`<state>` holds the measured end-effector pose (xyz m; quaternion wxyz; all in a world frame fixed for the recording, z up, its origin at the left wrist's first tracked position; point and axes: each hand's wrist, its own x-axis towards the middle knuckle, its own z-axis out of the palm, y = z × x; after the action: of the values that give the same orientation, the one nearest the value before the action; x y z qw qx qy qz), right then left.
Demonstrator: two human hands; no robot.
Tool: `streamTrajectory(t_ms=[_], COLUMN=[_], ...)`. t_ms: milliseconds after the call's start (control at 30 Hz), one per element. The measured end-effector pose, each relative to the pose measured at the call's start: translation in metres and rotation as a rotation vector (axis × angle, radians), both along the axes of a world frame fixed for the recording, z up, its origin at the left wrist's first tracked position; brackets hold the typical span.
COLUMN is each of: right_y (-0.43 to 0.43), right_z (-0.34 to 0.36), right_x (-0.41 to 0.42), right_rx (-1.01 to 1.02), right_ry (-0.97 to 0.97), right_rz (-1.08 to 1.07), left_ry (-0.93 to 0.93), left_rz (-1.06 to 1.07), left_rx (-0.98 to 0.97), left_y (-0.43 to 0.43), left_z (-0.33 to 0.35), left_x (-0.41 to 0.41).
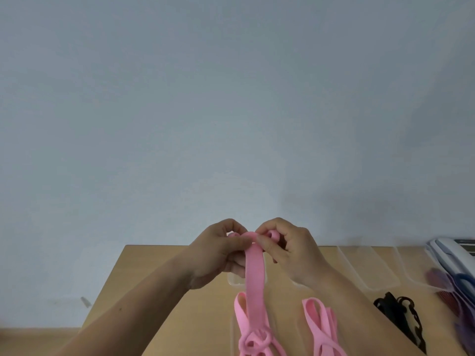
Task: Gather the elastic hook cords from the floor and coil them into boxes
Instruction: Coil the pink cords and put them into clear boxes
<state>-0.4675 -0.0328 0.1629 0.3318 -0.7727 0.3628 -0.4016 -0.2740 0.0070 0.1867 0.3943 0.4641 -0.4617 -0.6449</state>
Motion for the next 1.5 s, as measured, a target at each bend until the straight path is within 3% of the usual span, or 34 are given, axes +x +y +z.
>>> streamTrajectory(t_ms=[200, 367, 600, 800, 967, 1133, 1333, 1500], right_y=[-0.001, -0.001, 0.002, -0.004, -0.004, 0.003, 0.006, 0.007], right_z=[-0.004, -0.011, -0.012, -0.004, -0.005, -0.008, -0.009, -0.008], right_x=[0.004, 0.001, -0.002, 0.001, 0.003, 0.006, 0.007, 0.005], right_rx=[-0.227, -0.216, 0.320, 0.437, 0.237, -0.015, -0.138, -0.185], right_ry=[0.045, 0.004, -0.309, -0.202, -0.137, 0.018, 0.001, 0.016], right_rz=[-0.035, -0.014, 0.051, 0.111, 0.045, 0.006, 0.016, 0.038], left_ry=[0.149, 0.143, 0.034, -0.065, 0.061, 0.023, 0.129, 0.139], left_rz=[0.032, 0.085, 0.120, 0.134, 0.165, 0.053, -0.005, 0.081], left_rx=[0.084, 0.087, -0.074, -0.127, 0.015, 0.116, 0.140, 0.140], left_y=[-0.003, -0.002, -0.002, -0.002, 0.001, 0.003, 0.003, 0.003], left_z=[0.003, -0.005, -0.009, -0.012, -0.012, -0.006, -0.002, -0.007], left_x=[-0.003, -0.005, -0.004, -0.001, -0.003, 0.004, 0.005, 0.000])
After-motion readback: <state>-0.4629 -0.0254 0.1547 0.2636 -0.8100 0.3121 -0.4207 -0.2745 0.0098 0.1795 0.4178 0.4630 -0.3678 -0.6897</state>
